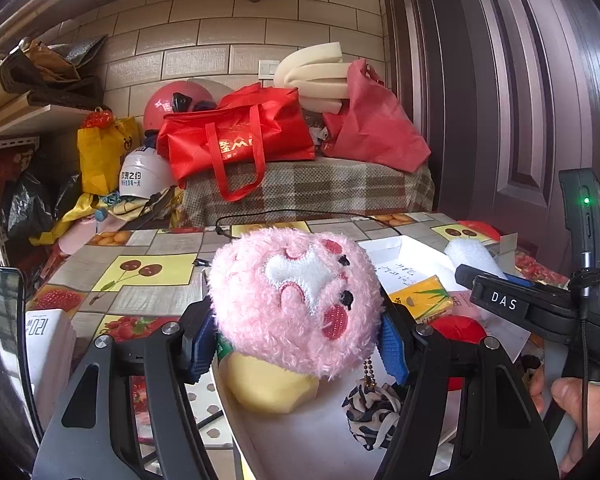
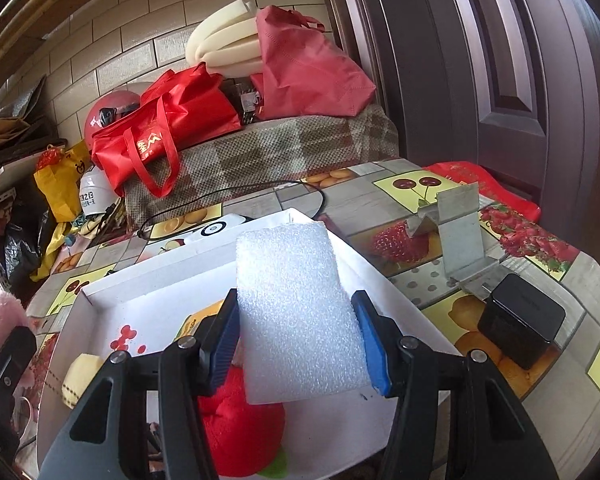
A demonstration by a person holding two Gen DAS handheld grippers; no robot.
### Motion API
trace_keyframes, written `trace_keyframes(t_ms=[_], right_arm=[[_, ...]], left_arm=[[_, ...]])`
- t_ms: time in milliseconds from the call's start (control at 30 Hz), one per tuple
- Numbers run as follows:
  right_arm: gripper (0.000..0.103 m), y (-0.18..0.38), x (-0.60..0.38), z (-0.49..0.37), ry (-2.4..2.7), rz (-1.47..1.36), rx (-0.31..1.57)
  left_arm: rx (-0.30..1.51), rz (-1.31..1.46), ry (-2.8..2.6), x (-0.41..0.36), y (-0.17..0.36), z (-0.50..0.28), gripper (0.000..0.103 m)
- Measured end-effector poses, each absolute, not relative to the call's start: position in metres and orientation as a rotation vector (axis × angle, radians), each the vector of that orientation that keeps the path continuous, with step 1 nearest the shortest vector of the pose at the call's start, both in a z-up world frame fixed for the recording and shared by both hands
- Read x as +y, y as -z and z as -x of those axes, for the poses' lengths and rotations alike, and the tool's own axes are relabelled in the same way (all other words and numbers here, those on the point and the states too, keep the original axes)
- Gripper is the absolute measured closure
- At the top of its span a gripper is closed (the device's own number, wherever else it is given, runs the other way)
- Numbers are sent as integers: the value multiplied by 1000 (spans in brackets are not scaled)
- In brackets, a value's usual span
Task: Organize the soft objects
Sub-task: 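Open left tool to drop the plush ball while right tool drops the foam block in the box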
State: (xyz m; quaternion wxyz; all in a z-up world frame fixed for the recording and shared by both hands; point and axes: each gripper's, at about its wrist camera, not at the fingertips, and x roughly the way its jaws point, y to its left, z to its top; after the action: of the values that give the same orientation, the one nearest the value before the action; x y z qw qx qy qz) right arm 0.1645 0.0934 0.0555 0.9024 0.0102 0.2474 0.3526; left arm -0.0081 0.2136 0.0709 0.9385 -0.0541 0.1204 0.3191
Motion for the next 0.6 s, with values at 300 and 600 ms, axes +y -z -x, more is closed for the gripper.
trace_keyframes(t_ms=[300,600], right_arm=[[47,-56,106,-164,-742,13,509],[6,-56,112,-161,-772,48,499]], left_arm=[[273,84,-611,212,-71,-7,35],[266,73,-629,211,-72,-8,0]])
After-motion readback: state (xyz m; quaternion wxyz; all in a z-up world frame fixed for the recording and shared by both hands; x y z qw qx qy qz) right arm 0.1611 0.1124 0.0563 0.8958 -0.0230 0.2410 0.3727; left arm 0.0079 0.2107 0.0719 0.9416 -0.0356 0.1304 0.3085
